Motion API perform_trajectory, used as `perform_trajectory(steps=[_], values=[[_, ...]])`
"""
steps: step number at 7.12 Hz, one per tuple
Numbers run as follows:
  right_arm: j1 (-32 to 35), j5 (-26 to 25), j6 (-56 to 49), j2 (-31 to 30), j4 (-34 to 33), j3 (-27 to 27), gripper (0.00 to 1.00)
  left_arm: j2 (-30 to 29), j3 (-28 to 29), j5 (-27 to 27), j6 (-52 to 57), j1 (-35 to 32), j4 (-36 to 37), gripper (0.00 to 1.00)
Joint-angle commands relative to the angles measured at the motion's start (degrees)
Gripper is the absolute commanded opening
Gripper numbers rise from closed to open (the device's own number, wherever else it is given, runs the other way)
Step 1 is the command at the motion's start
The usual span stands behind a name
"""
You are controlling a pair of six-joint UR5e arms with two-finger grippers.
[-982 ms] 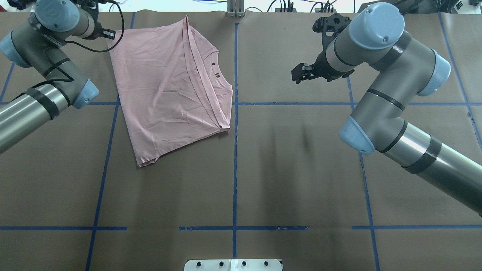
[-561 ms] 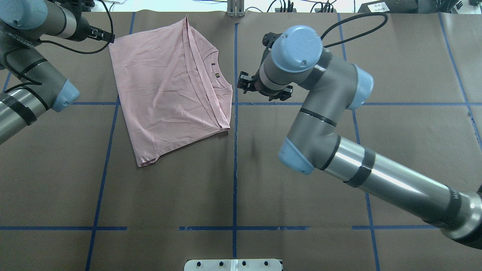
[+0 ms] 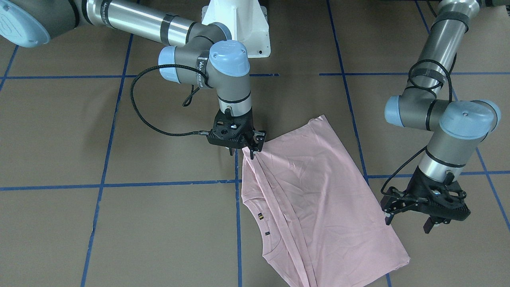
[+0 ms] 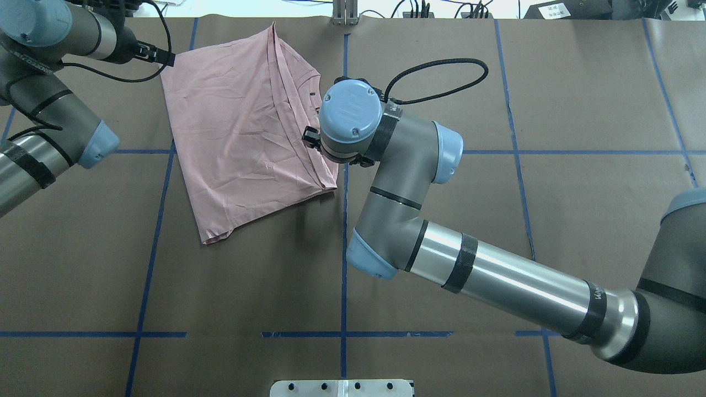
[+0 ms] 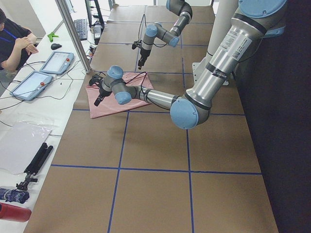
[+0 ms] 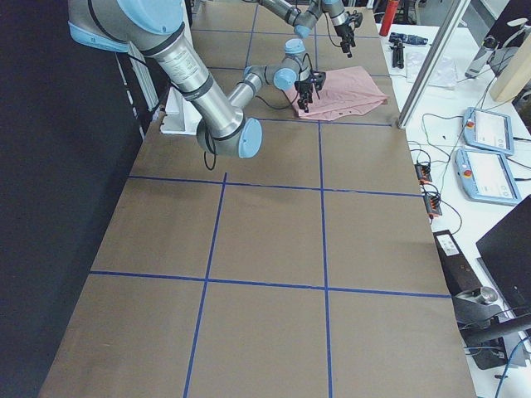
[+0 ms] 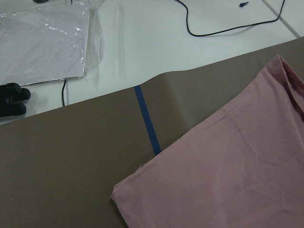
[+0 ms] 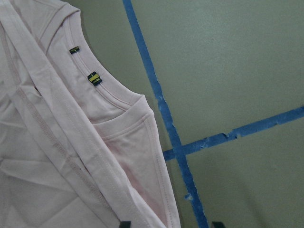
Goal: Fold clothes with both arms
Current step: 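Drag the shirt away with the left gripper while the right gripper reaches toward it, then grasp the shirt's collar-side edge with the right gripper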
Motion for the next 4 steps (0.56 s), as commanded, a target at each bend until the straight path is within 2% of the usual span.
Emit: perform_trajectory(steps=[1, 4], values=[[-0.58, -1.56, -0.11, 2.35, 0.17, -4.31, 0.65, 0.01, -0.40, -0.02, -0.07, 0.43, 0.07, 1.00], [-1.20, -2.54, 0.24, 2.98, 4.38, -7.13, 0.62, 0.01, -0.49, -0.02, -2.35, 0.96, -0.02, 1.00]])
